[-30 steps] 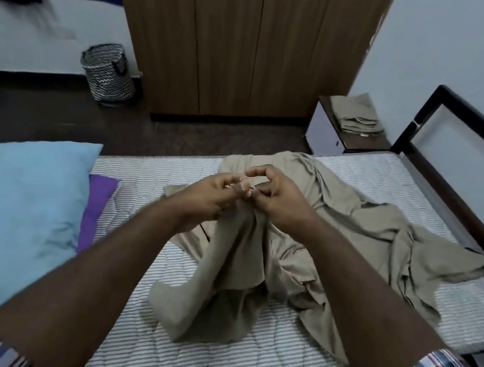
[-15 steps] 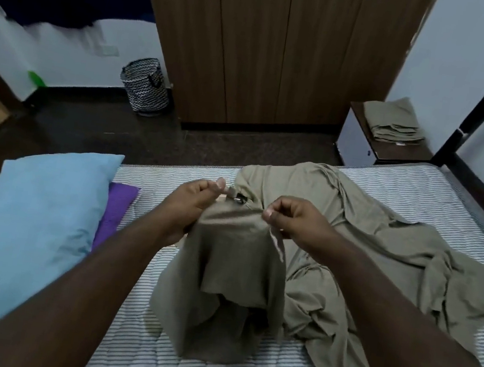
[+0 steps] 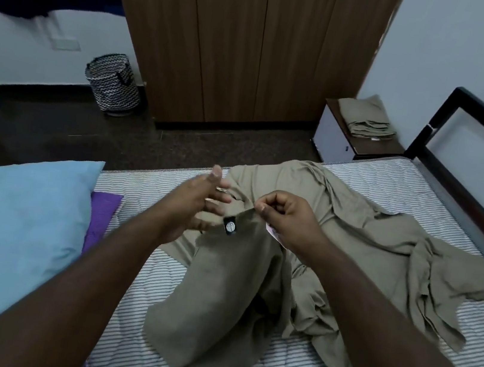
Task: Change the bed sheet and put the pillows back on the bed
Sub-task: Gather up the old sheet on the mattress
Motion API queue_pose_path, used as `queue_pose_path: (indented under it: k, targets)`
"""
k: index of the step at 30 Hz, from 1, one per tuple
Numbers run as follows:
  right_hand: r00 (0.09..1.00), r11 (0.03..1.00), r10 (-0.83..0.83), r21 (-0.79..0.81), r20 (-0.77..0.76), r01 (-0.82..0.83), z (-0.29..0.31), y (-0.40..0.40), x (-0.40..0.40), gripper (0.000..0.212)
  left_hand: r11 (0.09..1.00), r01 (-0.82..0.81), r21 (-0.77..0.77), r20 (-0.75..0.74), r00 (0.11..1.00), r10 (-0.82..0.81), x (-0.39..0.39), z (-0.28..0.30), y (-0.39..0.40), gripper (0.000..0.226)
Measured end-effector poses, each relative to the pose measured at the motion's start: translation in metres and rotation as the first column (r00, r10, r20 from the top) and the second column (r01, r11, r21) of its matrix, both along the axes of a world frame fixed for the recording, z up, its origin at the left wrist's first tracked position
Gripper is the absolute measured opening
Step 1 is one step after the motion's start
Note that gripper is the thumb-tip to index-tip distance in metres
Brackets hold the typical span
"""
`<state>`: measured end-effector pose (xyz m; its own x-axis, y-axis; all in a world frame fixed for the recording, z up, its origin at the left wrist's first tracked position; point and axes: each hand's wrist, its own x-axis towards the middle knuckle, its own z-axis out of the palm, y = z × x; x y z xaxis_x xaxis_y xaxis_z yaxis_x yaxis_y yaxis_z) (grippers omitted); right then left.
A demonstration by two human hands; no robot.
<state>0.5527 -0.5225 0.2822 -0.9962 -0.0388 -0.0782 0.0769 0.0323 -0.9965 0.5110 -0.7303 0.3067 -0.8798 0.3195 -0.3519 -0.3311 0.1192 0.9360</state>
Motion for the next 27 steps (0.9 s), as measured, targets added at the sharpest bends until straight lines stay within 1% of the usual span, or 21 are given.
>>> queue_pose_path:
  k: [1,2,3,4,6,7,8,9,11,12,13,15,16,17,18,20,21,23,24,25,27]
  targets:
    - [1.0,0.999,-0.02,-0.028,0.0,0.02,0.002,-0.005,-0.001,0.014,0.993,0.116,-0.019,0.046,0.992,-0.115,0.002,-0.007,-0.004,0.067]
    - [1.0,0.999,-0.03,-0.039,-0.007,0.029,0.004,-0.01,-0.003,0.016,0.976,0.215,-0.026,0.064,0.975,-0.213,0.005,-0.015,-0.007,0.074]
    - [0.999,0.999,-0.033,-0.034,-0.018,0.032,0.007,-0.014,-0.005,0.016,0.96,0.278,-0.013,0.052,0.959,-0.277,0.007,-0.02,-0.008,0.071]
    - [0.999,0.999,-0.038,-0.017,-0.025,0.037,0.009,-0.017,-0.007,0.015,0.957,0.291,0.007,0.022,0.957,-0.291,0.008,-0.025,-0.009,0.061]
    - [0.998,0.998,-0.058,0.003,-0.027,0.058,0.01,-0.02,-0.008,0.01,0.963,0.266,0.051,-0.038,0.964,-0.265,0.007,-0.026,-0.008,0.04]
    - [0.997,0.998,-0.071,-0.003,-0.027,0.07,0.009,-0.02,-0.008,0.008,0.963,0.264,0.059,-0.065,0.963,-0.26,0.007,-0.026,-0.008,0.035]
    - [0.996,0.996,-0.083,-0.01,-0.024,0.083,0.008,-0.02,-0.008,0.007,0.96,0.274,0.049,-0.092,0.959,-0.269,0.004,-0.028,-0.01,0.037]
    - [0.995,0.995,-0.096,-0.013,-0.022,0.096,0.008,-0.02,-0.007,0.007,0.955,0.298,0.019,-0.112,0.949,-0.294,0.003,-0.029,-0.013,0.049]
    - [0.992,0.992,-0.127,0.002,-0.019,0.127,0.007,-0.021,-0.007,0.007,0.918,0.383,-0.104,-0.167,0.903,-0.396,0.005,-0.032,-0.015,0.082]
    - [0.99,0.99,-0.14,0.0,-0.014,0.14,0.006,-0.022,-0.008,0.007,0.901,0.404,-0.157,-0.217,0.876,-0.431,0.007,-0.035,-0.013,0.089]
    - [0.989,0.989,-0.147,-0.019,-0.001,0.147,0.007,-0.023,-0.008,0.006,0.909,0.377,-0.176,-0.303,0.858,-0.414,0.008,-0.039,-0.01,0.085]
    - [0.989,0.987,-0.141,-0.079,0.035,0.143,0.008,-0.024,-0.009,0.004,0.973,0.194,-0.128,-0.449,0.863,-0.231,0.004,-0.046,-0.003,0.053]
    - [0.99,0.987,-0.132,-0.09,0.048,0.136,0.008,-0.022,-0.009,0.008,0.988,0.104,-0.111,-0.477,0.867,-0.145,0.001,-0.045,-0.002,0.036]
    - [0.992,0.989,-0.113,-0.091,0.059,0.118,0.01,-0.019,-0.007,0.014,0.995,0.041,-0.096,-0.488,0.869,-0.083,-0.003,-0.043,-0.002,0.023]
    - [0.994,0.993,-0.09,-0.075,0.069,0.095,0.009,-0.015,-0.006,0.02,0.997,-0.001,-0.079,-0.492,0.87,-0.038,-0.006,-0.04,-0.002,0.016]
    - [0.995,1.0,-0.025,0.018,0.099,0.023,0.003,-0.006,-0.002,0.03,0.998,-0.045,-0.05,-0.486,0.874,0.016,-0.011,-0.033,-0.003,0.013]
    - [0.993,0.996,0.02,0.09,0.113,-0.03,-0.001,-0.003,0.0,0.031,0.998,-0.057,-0.031,-0.482,0.876,0.035,-0.012,-0.028,-0.002,0.015]
    - [0.985,0.955,0.103,0.261,0.14,-0.137,-0.015,0.002,0.004,0.02,0.997,-0.069,0.035,-0.47,0.879,0.077,-0.014,-0.017,0.002,0.019]
    - [0.98,0.922,0.117,0.35,0.162,-0.168,-0.024,0.003,0.006,0.01,0.996,-0.061,0.069,-0.465,0.881,0.086,-0.015,-0.012,0.006,0.02]
    - [0.977,0.883,0.119,0.431,0.179,-0.186,-0.031,0.004,0.008,0.006,0.994,-0.045,0.095,-0.47,0.879,0.084,-0.016,-0.008,0.009,0.02]
    - [0.977,0.777,0.091,0.6,0.194,-0.192,-0.049,0.007,0.014,0.028,0.994,-0.033,0.108,-0.509,0.857,0.084,-0.018,-0.001,0.015,0.021]
